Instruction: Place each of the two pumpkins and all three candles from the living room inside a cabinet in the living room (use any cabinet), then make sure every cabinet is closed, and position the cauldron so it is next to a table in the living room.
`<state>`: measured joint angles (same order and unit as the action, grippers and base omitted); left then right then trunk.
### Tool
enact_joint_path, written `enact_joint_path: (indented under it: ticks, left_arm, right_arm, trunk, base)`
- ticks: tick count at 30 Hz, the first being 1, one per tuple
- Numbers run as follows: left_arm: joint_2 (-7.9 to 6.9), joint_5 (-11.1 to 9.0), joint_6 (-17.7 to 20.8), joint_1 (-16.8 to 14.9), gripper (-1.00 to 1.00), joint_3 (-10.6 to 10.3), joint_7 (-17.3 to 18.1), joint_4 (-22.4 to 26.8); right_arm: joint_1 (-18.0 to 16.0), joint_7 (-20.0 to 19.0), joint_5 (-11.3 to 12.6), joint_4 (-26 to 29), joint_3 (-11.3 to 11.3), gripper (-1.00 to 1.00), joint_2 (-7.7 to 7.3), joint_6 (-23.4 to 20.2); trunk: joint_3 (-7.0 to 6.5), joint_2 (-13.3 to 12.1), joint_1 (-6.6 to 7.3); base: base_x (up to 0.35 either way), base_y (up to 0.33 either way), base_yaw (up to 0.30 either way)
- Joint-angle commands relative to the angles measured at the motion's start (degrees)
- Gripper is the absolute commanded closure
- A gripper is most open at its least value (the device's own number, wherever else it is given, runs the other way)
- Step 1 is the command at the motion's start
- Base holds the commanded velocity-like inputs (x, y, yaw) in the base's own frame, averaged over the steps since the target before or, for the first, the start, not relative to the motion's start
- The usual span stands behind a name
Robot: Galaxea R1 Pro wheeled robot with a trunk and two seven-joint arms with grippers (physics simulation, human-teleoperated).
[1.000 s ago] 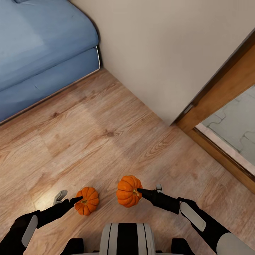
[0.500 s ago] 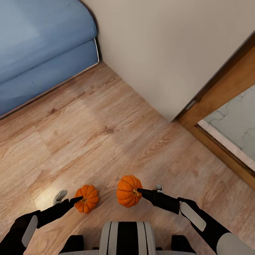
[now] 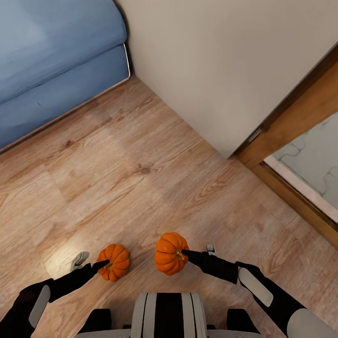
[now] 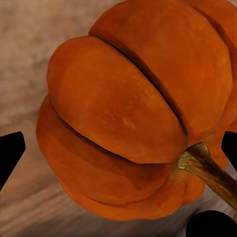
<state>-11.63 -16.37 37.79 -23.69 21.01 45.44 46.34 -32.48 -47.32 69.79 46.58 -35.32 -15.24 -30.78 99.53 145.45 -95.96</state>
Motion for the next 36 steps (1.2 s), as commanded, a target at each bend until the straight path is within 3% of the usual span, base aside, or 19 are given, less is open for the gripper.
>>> enact_joint_path:
  ticks: [1,23,24,36]
  left_arm:
    - [0.02,-0.21,0.36,-0.01,-1.0,0.08,0.09,0.02]
    - [0.12,-0.04,0.35,-0.02,-1.0,-0.04,0.11,-0.03]
    - [0.15,0.03,0.35,-0.02,1.0,-0.06,0.1,-0.03]
    - [0.0,-0.04,0.36,0.01,1.0,0.02,0.12,-0.15]
  right_arm:
    - [-0.07,0.05,0.61,0.0,-0.19,1.0,-0.05,-0.42]
    - [-0.04,0.06,0.61,0.0,-0.19,1.0,-0.05,-0.42]
    - [-0.04,0.05,0.61,0.0,-0.19,1.0,-0.05,-0.42]
    - [-0.07,0.04,0.61,0.0,-0.19,1.0,-0.05,-0.42]
  trunk:
    - [0.03,0.01,0.01]
    - [0.47,0.04,-0.04]
    - [0.47,0.04,-0.04]
    - [0.47,0.04,-0.04]
  base:
    - [0.0,0.0,0.0]
    - [0.0,0.0,0.0]
    - [0.0,0.0,0.0]
    - [0.0,0.0,0.0]
